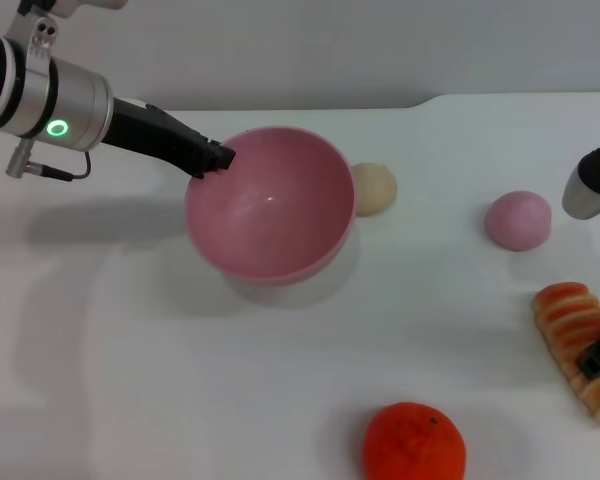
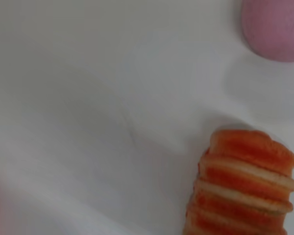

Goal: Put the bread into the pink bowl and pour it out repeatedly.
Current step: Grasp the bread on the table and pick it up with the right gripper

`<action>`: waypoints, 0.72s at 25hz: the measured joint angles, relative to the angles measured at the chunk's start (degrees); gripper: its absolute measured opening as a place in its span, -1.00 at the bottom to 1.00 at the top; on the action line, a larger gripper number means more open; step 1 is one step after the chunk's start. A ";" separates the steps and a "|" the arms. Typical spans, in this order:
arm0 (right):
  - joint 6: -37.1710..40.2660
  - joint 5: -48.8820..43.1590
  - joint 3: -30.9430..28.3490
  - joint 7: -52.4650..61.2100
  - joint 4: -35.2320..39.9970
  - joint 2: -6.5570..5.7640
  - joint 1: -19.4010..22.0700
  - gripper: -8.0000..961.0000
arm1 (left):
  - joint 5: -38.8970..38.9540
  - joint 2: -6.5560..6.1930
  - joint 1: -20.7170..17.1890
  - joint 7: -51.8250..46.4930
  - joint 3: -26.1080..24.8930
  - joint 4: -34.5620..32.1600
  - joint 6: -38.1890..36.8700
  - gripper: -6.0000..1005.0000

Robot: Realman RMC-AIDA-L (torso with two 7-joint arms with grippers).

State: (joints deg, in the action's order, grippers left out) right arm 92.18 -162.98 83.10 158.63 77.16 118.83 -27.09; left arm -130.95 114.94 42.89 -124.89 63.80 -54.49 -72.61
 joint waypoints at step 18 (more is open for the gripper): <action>-0.11 0.01 0.03 0.07 0.97 0.00 -0.14 -0.55 | 0.00 0.00 0.00 0.43 -0.18 0.00 0.13 -0.90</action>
State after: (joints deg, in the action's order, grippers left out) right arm 92.07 -162.96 83.13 158.70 78.13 118.83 -27.23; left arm -130.95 114.93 42.89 -124.46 63.61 -54.49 -72.48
